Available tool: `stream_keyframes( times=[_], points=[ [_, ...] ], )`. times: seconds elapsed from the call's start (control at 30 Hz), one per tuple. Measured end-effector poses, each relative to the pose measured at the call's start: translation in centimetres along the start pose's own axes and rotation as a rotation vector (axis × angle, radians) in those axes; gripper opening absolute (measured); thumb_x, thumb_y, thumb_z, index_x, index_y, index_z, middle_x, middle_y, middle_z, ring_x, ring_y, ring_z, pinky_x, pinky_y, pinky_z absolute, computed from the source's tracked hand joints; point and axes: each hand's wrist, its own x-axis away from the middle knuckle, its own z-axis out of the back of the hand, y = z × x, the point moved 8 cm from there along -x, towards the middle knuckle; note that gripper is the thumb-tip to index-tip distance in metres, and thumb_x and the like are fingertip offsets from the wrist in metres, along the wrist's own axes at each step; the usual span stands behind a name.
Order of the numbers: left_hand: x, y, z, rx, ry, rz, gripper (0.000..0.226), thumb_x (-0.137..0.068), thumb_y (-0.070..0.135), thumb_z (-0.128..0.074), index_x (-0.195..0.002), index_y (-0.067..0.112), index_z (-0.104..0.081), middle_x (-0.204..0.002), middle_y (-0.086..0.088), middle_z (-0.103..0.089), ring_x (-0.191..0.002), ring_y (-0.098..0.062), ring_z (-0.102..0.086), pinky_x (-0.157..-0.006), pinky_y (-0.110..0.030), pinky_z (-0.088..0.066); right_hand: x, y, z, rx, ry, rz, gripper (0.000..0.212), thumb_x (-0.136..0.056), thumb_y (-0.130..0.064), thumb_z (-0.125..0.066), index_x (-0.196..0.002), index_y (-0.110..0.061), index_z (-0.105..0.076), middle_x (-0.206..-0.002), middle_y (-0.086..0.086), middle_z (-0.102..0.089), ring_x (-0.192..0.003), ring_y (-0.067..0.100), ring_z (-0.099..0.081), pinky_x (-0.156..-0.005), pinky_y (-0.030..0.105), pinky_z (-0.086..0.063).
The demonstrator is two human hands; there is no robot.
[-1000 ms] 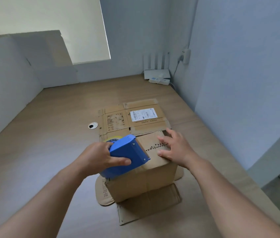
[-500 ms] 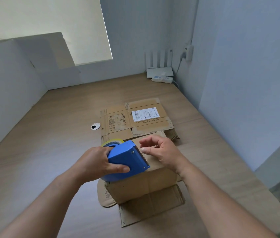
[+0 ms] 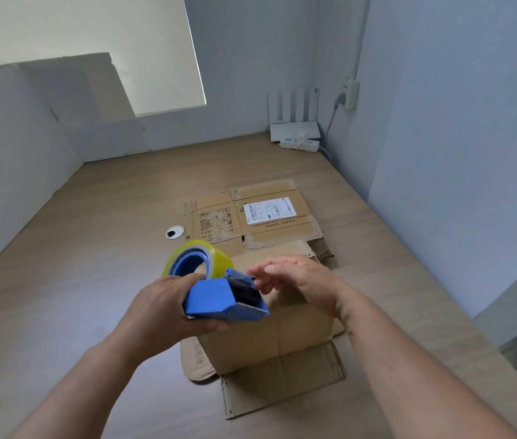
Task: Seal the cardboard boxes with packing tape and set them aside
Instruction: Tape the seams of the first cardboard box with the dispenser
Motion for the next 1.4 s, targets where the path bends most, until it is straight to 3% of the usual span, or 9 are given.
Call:
stream_keyframes(
  times=[0.1,0.23,0.37,0.47,0.73,1.0,1.17,1.3,1.4],
  points=[
    [0.0,1.1,0.1,-0.208,0.137,-0.2,0.076,-0.068,0.09,-0.032,-0.102,0.026,-0.055,-0.078,0.011,-0.069,-0.068,-0.015,-0.067,-0.055,-0.023,-0.055,-0.2,0.5,-0.5,0.003,-0.027,-0.025,0.032,-0.096,-0.033,-0.044,-0.115,-0.02,-0.065,-0.094,-0.006,-0.068,-0.092,0.011,-0.06,-0.098,0.042,-0.044],
    [-0.1,2.0,-0.4,-0.271,0.14,-0.292,0.059,-0.051,0.067,-0.062,-0.093,0.026,-0.056,-0.07,0.012,-0.068,-0.059,-0.013,-0.067,-0.049,-0.018,-0.052,-0.2,1.2,-0.4,-0.017,-0.005,-0.019,0.021,-0.097,-0.026,-0.051,-0.111,-0.02,-0.065,-0.102,-0.003,-0.068,-0.098,0.012,-0.062,-0.09,0.033,-0.052],
    [0.0,2.2,-1.2,-0.294,0.111,-0.337,0.076,-0.034,0.058,-0.089,-0.093,0.025,-0.055,-0.071,0.013,-0.068,-0.061,-0.009,-0.068,-0.059,-0.022,-0.055,-0.2,0.9,-0.4,-0.123,-0.053,-0.009,0.024,-0.093,-0.013,-0.055,-0.115,-0.021,-0.063,-0.112,-0.001,-0.067,-0.102,0.008,-0.064,-0.08,0.023,-0.053],
    [0.2,2.4,-1.4,-0.303,0.097,-0.361,0.08,-0.033,0.056,-0.091,-0.094,0.026,-0.048,-0.072,0.012,-0.068,-0.062,-0.008,-0.067,-0.065,-0.022,-0.055,-0.2,0.8,-0.7,-0.043,-0.073,-0.003,0.028,-0.094,-0.012,-0.055,-0.117,-0.024,-0.064,-0.115,-0.002,-0.067,-0.106,0.009,-0.062,-0.085,0.022,-0.052],
    [0.9,2.6,-1.2,-0.354,0.14,-0.352,0.091,-0.026,0.051,-0.094,-0.098,0.022,-0.046,-0.075,0.007,-0.071,-0.065,-0.013,-0.07,-0.071,-0.028,-0.056,0.0,1.2,-0.5,-0.072,-0.042,0.012,0.013,-0.086,-0.006,-0.064,-0.095,-0.015,-0.065,-0.09,-0.001,-0.068,-0.085,0.01,-0.065,-0.077,0.026,-0.053],
    [0.8,2.6,-1.2,-0.337,0.125,-0.346,0.089,-0.027,0.05,-0.094,-0.098,0.023,-0.046,-0.077,0.007,-0.071,-0.066,-0.013,-0.07,-0.071,-0.028,-0.056,-0.3,1.0,-0.3,-0.052,0.012,0.018,0.019,-0.076,-0.03,-0.064,-0.093,-0.022,-0.068,-0.09,-0.006,-0.068,-0.089,0.009,-0.061,-0.081,0.027,-0.05],
    [0.4,2.4,-1.2,-0.316,0.082,-0.324,0.079,-0.03,0.05,-0.094,-0.093,0.023,-0.054,-0.075,0.009,-0.07,-0.064,-0.01,-0.069,-0.07,-0.025,-0.056,-0.1,0.1,-0.8,-0.026,-0.037,0.049,0.015,-0.088,-0.004,-0.062,-0.097,-0.015,-0.068,-0.076,-0.015,-0.065,-0.076,-0.003,-0.059,-0.072,0.015,-0.048],
    [0.4,2.4,-1.3,-0.294,0.065,-0.307,0.081,-0.031,0.051,-0.093,-0.095,0.024,-0.05,-0.075,0.01,-0.069,-0.063,-0.009,-0.068,-0.069,-0.024,-0.055,0.0,-0.1,-0.6,-0.076,0.021,0.111,0.019,-0.082,0.002,-0.067,-0.08,-0.016,-0.063,-0.087,0.006,-0.063,-0.083,0.012,-0.059,-0.078,0.028,-0.054],
    [0.3,2.3,-1.3,-0.28,0.043,-0.295,0.079,-0.032,0.051,-0.093,-0.094,0.024,-0.052,-0.075,0.011,-0.069,-0.064,-0.009,-0.068,-0.07,-0.024,-0.055,0.1,0.0,-0.3,-0.091,0.038,0.117,0.018,-0.083,0.002,-0.066,-0.081,-0.015,-0.062,-0.092,0.009,-0.064,-0.088,0.016,-0.06,-0.083,0.033,-0.054]
  ],
)
